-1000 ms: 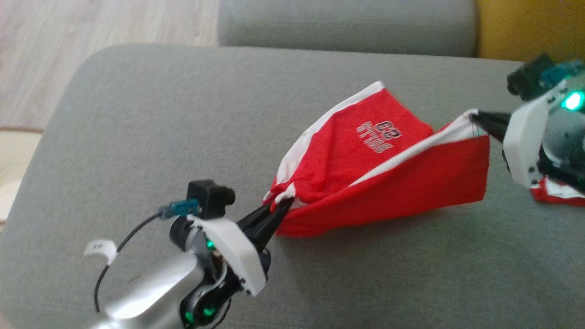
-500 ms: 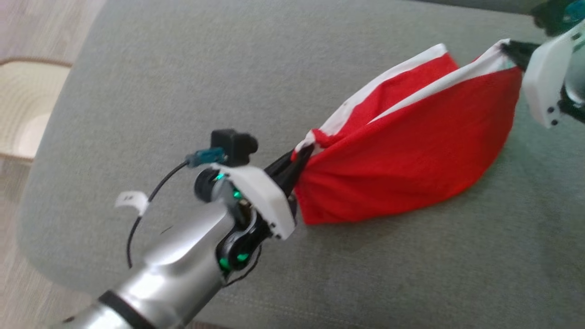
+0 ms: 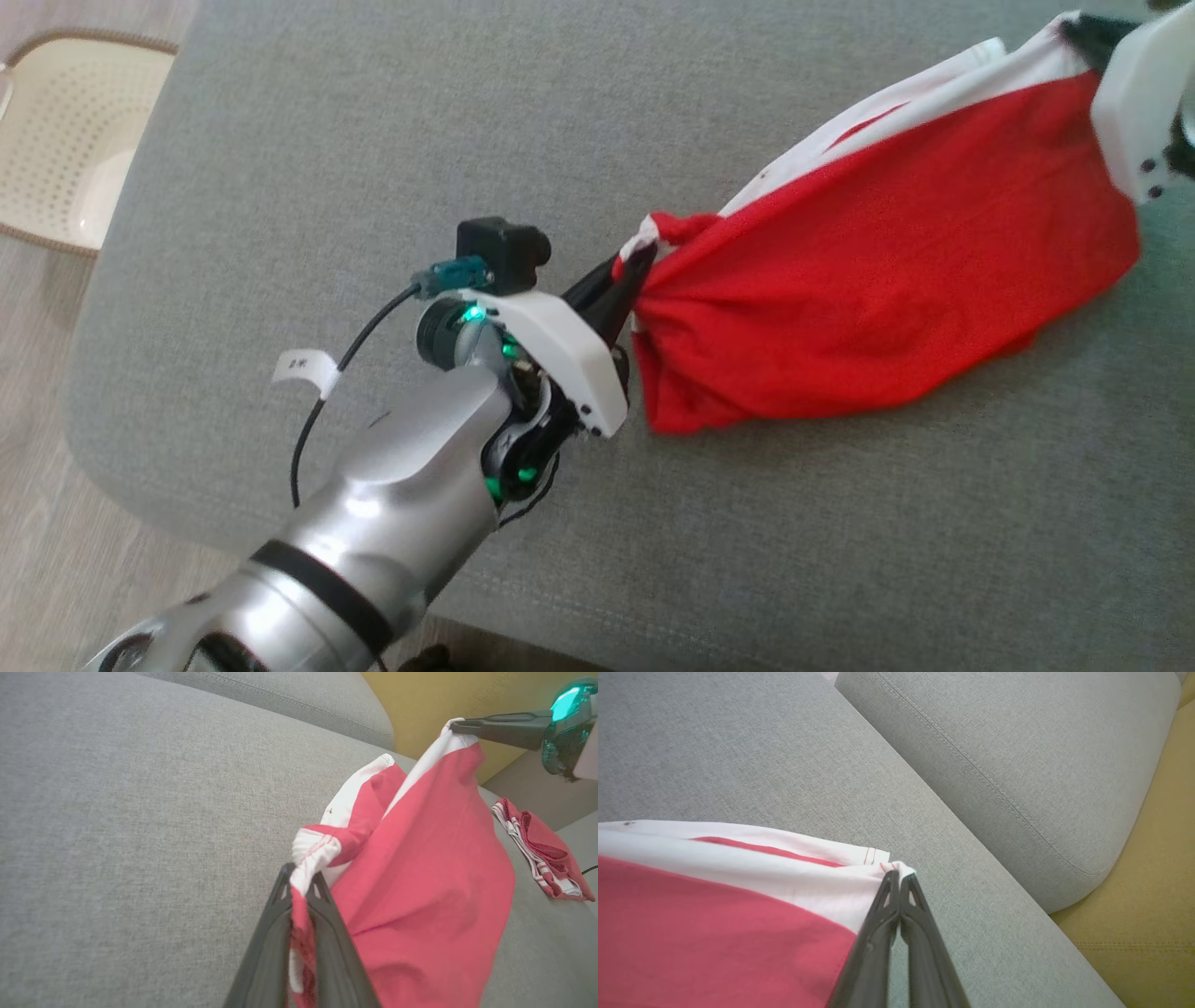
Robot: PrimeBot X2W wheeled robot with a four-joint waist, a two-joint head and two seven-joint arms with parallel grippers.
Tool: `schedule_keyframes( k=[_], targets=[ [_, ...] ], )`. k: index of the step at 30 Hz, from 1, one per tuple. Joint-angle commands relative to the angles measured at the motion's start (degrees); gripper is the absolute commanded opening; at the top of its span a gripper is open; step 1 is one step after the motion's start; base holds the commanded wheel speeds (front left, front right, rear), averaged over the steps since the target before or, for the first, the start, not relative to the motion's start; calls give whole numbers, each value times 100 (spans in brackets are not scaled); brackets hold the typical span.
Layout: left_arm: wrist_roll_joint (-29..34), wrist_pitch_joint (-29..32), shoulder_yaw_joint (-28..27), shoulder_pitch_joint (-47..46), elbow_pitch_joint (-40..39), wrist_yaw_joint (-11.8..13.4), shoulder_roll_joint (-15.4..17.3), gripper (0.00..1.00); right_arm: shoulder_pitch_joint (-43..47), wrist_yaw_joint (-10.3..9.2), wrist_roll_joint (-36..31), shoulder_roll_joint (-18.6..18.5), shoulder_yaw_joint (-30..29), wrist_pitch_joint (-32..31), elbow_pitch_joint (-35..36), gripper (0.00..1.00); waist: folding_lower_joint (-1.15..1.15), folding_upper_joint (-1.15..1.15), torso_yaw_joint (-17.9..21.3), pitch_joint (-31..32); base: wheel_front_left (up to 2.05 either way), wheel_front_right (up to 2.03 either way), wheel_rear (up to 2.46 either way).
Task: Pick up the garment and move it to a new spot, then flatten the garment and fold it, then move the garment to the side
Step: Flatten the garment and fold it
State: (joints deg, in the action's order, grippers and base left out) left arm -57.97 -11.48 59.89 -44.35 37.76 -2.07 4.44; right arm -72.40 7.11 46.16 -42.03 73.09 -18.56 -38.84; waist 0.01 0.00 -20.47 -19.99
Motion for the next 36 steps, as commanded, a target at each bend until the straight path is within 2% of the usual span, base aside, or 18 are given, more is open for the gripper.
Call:
schedule_keyframes(
  k=[1,7,8,9,10,11,18,25,29,31,36],
  targets=[
    [18,-106,-227,-309,-29,-27,41,0,-135,37,-54,-16,-44,98,-8,0,-1,0,-59,-78,0,0,0],
    [15,-200,-238,-492,276,-136,-72,0,-326,37,-106,97,-4,148,-209,0,-1,0,-104,-258,0,0,0],
    [15,-210,-235,-518,327,-147,-83,12,-326,37,-60,118,0,136,-251,0,-1,0,-108,-278,0,0,0],
    [13,-218,-232,-541,377,-156,-94,36,-330,37,-7,144,1,132,-300,0,-1,0,-108,-298,0,0,0],
    [8,-227,-230,-562,421,-163,-104,66,-338,37,40,173,2,147,-357,60,-1,0,-106,-316,0,0,0],
    [1,-234,-227,-578,464,-168,-112,100,-335,37,92,202,3,128,-451,100,-1,0,-101,-329,0,0,0],
    [-17,-264,-189,-650,715,-171,-139,100,-274,37,113,375,11,229,-832,100,-1,0,-4,-319,0,0,0],
    [-53,-331,-446,-598,943,-114,-120,100,-55,37,303,592,-59,747,-1224,100,-1,0,222,-24,0,0,0],
    [-11,-347,-677,-476,999,-49,40,100,103,37,450,725,-167,1313,-1243,100,-1,0,434,274,0,0,0],
    [192,-350,-997,-359,858,138,228,100,264,37,547,846,-318,1919,-1251,100,-1,0,594,531,0,0,0],
    [598,-351,-1654,86,405,429,506,100,675,37,614,1030,-475,2799,-1276,100,-1,0,871,937,0,0,0]
  ],
)
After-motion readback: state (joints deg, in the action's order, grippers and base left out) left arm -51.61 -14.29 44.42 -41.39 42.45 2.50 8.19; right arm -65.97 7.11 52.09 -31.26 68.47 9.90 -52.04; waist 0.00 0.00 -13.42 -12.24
